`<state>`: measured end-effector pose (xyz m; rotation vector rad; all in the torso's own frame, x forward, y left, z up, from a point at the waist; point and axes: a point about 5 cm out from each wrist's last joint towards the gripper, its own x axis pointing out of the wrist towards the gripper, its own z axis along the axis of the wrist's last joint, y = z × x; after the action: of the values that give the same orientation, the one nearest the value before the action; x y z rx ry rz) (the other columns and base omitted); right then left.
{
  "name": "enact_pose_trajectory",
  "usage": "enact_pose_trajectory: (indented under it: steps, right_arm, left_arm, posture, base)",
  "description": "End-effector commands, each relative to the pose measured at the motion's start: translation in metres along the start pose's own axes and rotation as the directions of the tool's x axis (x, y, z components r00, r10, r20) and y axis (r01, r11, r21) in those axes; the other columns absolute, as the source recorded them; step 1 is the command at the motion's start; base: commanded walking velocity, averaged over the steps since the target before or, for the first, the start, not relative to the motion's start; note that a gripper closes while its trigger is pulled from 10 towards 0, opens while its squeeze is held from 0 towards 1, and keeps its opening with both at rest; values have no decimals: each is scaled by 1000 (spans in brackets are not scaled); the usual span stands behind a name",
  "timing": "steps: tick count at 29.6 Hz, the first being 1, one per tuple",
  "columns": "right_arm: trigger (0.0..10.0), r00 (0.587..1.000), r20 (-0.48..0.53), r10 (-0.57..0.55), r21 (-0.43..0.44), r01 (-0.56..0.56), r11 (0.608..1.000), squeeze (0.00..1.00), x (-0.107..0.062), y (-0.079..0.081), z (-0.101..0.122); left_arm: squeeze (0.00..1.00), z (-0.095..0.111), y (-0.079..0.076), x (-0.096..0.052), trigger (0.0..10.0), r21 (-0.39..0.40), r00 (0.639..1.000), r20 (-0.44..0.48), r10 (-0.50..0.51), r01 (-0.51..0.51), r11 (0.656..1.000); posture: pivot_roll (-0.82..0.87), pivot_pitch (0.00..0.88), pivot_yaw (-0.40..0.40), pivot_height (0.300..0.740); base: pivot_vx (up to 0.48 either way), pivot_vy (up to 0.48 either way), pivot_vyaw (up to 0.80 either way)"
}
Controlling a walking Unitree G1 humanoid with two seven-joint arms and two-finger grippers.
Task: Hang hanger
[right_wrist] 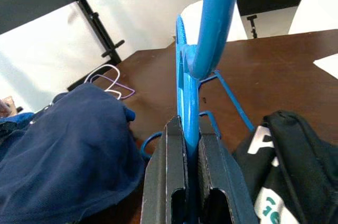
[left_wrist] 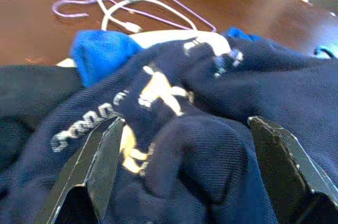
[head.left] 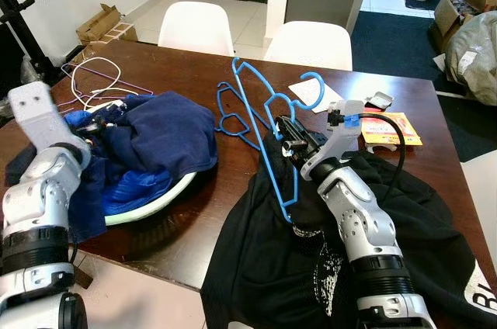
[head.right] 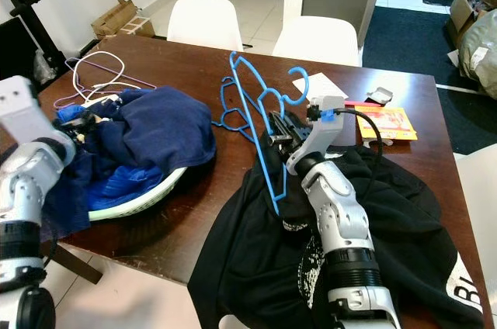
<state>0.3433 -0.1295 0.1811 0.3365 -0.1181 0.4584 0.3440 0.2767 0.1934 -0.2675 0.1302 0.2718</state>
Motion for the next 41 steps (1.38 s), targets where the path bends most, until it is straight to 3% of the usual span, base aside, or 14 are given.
enact_pose_trajectory:
  steps: [1, 6, 8, 9, 22, 26, 30, 32, 35, 36, 37, 39, 40, 41]
  right_arm:
    - [10000, 1000, -20, -3, 5, 3, 1000, 0, -3, 0, -4]
    - [10000, 1000, -25, 0, 5, 1, 1000, 0, -3, 1, -4]
    - [10000, 1000, -26, 1, 5, -1, 1000, 0, -3, 1, -4]
    - [10000, 1000, -27, 1, 6, -1, 1000, 0, -3, 1, -4]
    - [10000, 1000, -27, 2, 7, -2, 1000, 0, -3, 1, -4]
    - [10000, 1000, -26, 0, 11, 0, 1000, 0, -3, 1, -3]
    - [10000, 1000, -27, -4, 23, 4, 1000, 0, -1, 0, -4]
    - [10000, 1000, -27, -4, 23, 4, 1000, 0, -1, 0, -4]
    - [10000, 1000, -26, -6, 34, 7, 999, 0, 0, 0, -5]
    - [10000, 1000, -26, -6, 34, 7, 999, 0, 0, 0, -5]
    - [10000, 1000, -23, -8, 42, 9, 999, 0, 1, -1, -6]
    - [10000, 1000, -23, -8, 42, 9, 999, 0, 1, -1, -6]
    - [10000, 1000, -20, -12, 50, 13, 999, 0, 1, -1, -7]
    - [10000, 1000, -20, -12, 50, 13, 999, 0, 1, -1, -7]
  left_arm:
    - [0, -3, 4, 1, 10000, 10, 1000, -28, -4, 4, 1000]
    - [0, -9, 0, 1, 10000, -8, 996, -71, -47, 46, 999]
    - [0, -14, -2, 0, 8157, -10, 993, -103, -63, 62, 998]
    - [0, -19, -3, 0, 0, -15, 988, -135, -78, 77, 997]
    - [0, -34, 2, 1, 0, -43, 965, -243, -100, 92, 995]
    - [0, -8, 9, 4, 0, -27, 989, -126, -82, 80, 996]
    - [0, 81, 4, -5, 0, 84, 962, 266, -68, 48, 995]
    - [0, 81, 4, -5, 0, 84, 962, 266, -68, 48, 995]
    - [0, 158, -13, -28, 0, 249, 843, 523, -123, -14, 968]
    - [0, 158, -13, -28, 0, 249, 843, 523, -123, -14, 968]
    - [0, 197, -23, -46, 0, 307, 754, 640, -150, -71, 949]
    - [0, 197, -23, -46, 0, 307, 754, 640, -150, -71, 949]
    - [0, 224, -35, -62, 0, 359, 680, 706, -198, -102, 928]
    - [0, 224, -35, -62, 0, 359, 680, 706, -198, -102, 928]
  posture:
    - [25, 157, 33, 740]
    - [26, 162, 31, 740]
    - [26, 162, 31, 740]
    - [25, 154, 31, 740]
    - [27, 148, 34, 740]
    - [32, 144, 35, 740]
    - [37, 140, 34, 740]
    - [37, 140, 34, 740]
    - [48, 126, 33, 740]
    - [48, 126, 33, 740]
    - [52, 117, 38, 740]
    - [52, 117, 38, 740]
    - [55, 108, 39, 740]
    - [55, 108, 39, 740]
  base:
    - [0, 0, 0]
    - [0, 0, 0]
    - [0, 0, 0]
    - [0, 0, 0]
    - [0, 0, 0]
    - [0, 0, 0]
    - [0, 0, 0]
    - [0, 0, 0]
    - [0, 0, 0]
    - [0, 0, 0]
    - [0, 0, 0]
    - [0, 0, 0]
    - [0, 0, 0]
    - [0, 0, 0]
